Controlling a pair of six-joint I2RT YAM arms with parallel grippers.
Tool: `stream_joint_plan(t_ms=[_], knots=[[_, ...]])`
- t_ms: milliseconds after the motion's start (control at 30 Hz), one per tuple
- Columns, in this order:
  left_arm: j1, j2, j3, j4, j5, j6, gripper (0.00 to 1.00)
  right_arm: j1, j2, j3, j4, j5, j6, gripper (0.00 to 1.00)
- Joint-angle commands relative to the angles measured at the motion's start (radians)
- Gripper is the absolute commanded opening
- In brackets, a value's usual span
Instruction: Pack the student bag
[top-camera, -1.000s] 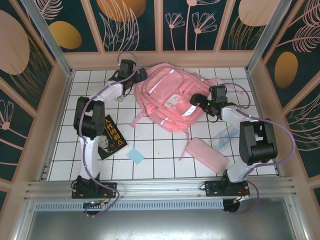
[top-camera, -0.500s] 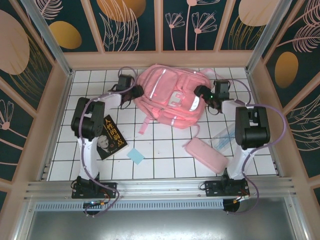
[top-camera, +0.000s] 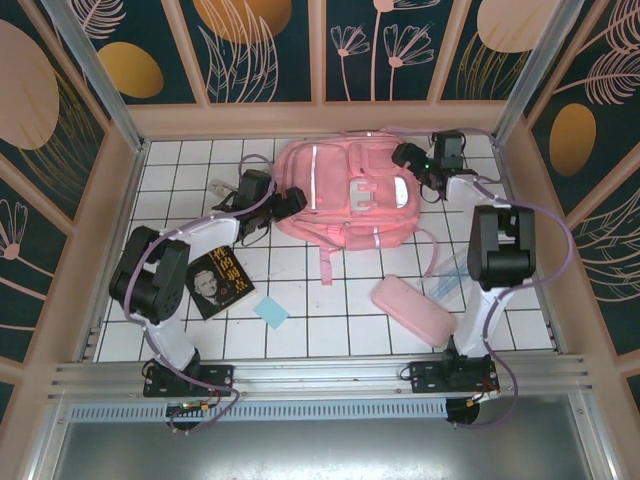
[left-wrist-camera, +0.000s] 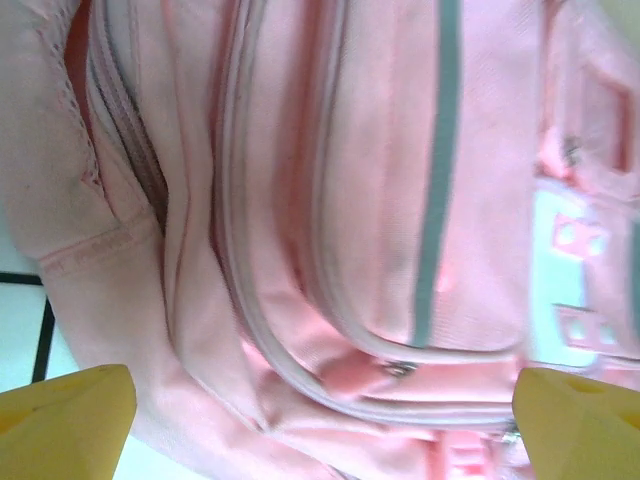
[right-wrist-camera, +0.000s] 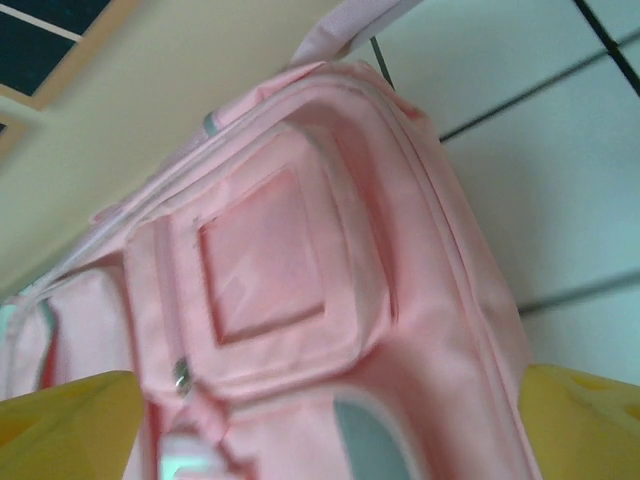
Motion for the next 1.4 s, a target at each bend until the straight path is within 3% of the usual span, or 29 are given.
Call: stream_joint_plan(t_ms=[0, 133, 333, 533, 933, 1033, 1200, 1367], knots=[[-0.029, -0.063, -0.096, 0.084, 0.032, -0.109, 0.97, 0.039, -0.225, -0.199, -0.037, 0.016, 0.111, 0.99], [-0.040, 0.024, -0.109, 0.205, 0.080, -0.136, 0.96, 0.086, -0.405, -0.429, 0.010, -0.020, 0.277, 0.99], [-0.052, 0.152, -0.126, 0.439, 0.124, -0.238, 0.92, 0.248, -0.531, -0.657, 0.148, 0.073, 0.587, 0.96], [-0.062, 0.186, -0.173, 0.487, 0.112, -0.262, 0.90, 0.306, -0.448, -0.749, 0.335, 0.113, 0.826, 0.88], [-0.062, 0.157, -0.246, 0.497, 0.125, -0.263, 0.90, 0.287, -0.207, -0.700, 0.534, 0.158, 0.892, 0.71], [-0.062, 0.152, -0.246, 0.494, 0.136, -0.253, 0.90, 0.287, -0.165, -0.720, 0.611, 0.169, 0.930, 0.54], [-0.062, 0.106, -0.216, 0.394, 0.166, -0.128, 0.90, 0.288, -0.154, -0.669, 0.690, 0.095, 0.879, 0.03], [-0.063, -0.008, -0.195, 0.178, 0.111, 0.079, 0.89, 0.287, -0.206, -0.506, 0.532, 0.022, 0.757, 0.00]])
